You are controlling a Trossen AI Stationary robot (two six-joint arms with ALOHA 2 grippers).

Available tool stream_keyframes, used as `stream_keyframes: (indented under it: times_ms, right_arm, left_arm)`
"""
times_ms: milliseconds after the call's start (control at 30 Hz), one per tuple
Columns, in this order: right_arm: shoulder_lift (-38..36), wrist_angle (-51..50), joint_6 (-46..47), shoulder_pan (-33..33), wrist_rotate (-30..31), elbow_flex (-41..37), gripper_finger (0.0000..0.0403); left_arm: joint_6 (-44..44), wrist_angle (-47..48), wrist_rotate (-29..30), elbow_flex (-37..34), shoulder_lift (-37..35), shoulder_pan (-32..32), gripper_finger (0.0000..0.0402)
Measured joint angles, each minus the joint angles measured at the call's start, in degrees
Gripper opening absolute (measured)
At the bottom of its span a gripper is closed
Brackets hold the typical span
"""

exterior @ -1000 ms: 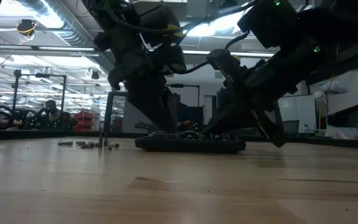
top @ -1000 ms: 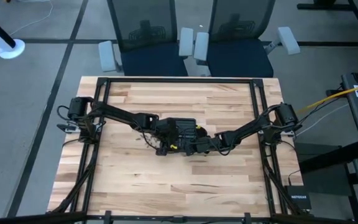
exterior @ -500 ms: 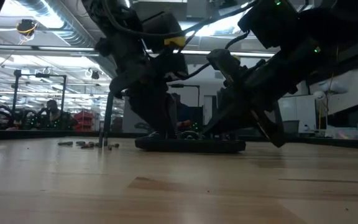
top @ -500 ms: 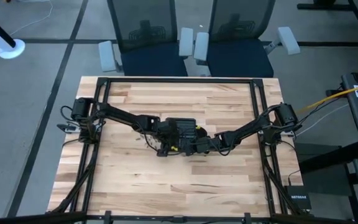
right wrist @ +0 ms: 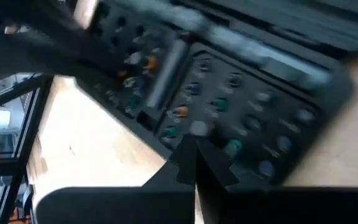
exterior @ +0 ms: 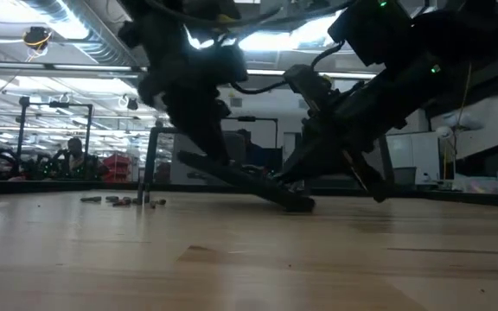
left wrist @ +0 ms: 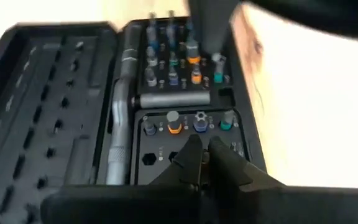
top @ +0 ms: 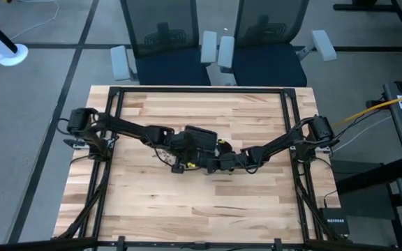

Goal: Prefit tool cases
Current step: Remove the orange socket bit from the black prefit tool case

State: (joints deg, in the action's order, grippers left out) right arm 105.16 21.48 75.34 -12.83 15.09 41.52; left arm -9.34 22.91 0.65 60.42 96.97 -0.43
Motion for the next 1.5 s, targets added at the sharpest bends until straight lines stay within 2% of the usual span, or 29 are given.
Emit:
stream_keyframes:
  times_ms: [133,433,533,767,967,1100,1267,1500]
  right_arm:
    - [0.06,-3.13,-0.87,0.4,-1.12,-0.35,0.0]
    - [-0.87,-2.71,-1.02,0.47,-1.53,-0.44,0.0]
    - [-2.74,-3.23,-3.84,0.49,-1.76,-0.64,0.0]
    - [-5.37,-1.75,-5.51,0.8,2.0,-0.48,0.0]
    - [-5.49,-1.49,-6.87,4.91,4.33,-0.37,0.0]
    - [-5.18,-1.74,-7.23,7.72,1.68,-0.35,0.0]
    - [-4.66,-0.95,-6.8,7.43,-0.84,-0.26,0.0]
    - [-4.49,-1.14,-6.36,6.87,-0.75,-0.26,0.0]
  left_arm:
    - [-0.92,2.77,1.23,-0.11,-1.12,0.17,0.0001]
    - [2.6,-5.72,0.76,-0.04,7.27,-0.81,0.0]
    - [2.89,-8.84,0.65,0.14,8.94,-1.2,0.0]
    - [3.65,-17.18,0.57,-0.06,9.8,-1.46,0.0]
    - [3.57,-17.82,-0.44,0.07,9.79,-1.52,0.0]
    - [4.1,-18.05,-0.63,0.13,9.79,-1.62,0.0]
    - [4.56,-18.01,-0.59,0.15,9.79,-1.5,0.0]
    - [4.69,-19.63,-0.06,0.15,10.87,-0.98,0.0]
